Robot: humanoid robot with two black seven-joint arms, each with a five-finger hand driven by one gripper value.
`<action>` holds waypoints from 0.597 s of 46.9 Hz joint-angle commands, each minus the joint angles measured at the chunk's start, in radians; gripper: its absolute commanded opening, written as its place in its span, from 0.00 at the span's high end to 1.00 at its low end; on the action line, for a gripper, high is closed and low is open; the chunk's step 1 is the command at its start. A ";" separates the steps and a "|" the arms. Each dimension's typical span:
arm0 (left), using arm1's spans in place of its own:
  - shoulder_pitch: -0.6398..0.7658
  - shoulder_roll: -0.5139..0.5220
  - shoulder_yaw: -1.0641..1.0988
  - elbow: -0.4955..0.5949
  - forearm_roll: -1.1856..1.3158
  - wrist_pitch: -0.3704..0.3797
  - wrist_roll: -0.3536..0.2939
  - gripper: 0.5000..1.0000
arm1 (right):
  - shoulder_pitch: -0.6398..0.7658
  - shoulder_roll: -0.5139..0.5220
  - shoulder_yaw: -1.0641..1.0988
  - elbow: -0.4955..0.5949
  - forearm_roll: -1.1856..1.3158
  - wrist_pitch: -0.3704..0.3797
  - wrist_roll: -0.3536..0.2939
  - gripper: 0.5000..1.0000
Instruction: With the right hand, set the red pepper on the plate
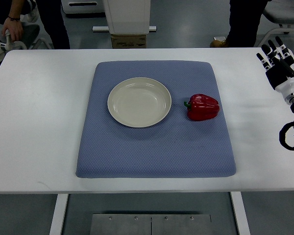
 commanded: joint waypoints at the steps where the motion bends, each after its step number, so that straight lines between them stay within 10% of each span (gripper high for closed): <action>1: 0.000 0.000 0.000 0.000 -0.001 0.001 0.000 0.00 | 0.004 -0.002 -0.027 0.000 -0.011 -0.003 -0.001 0.00; 28: 0.000 0.000 0.000 0.000 0.001 0.001 0.000 0.00 | -0.019 -0.007 0.005 0.029 -0.033 0.083 0.097 0.00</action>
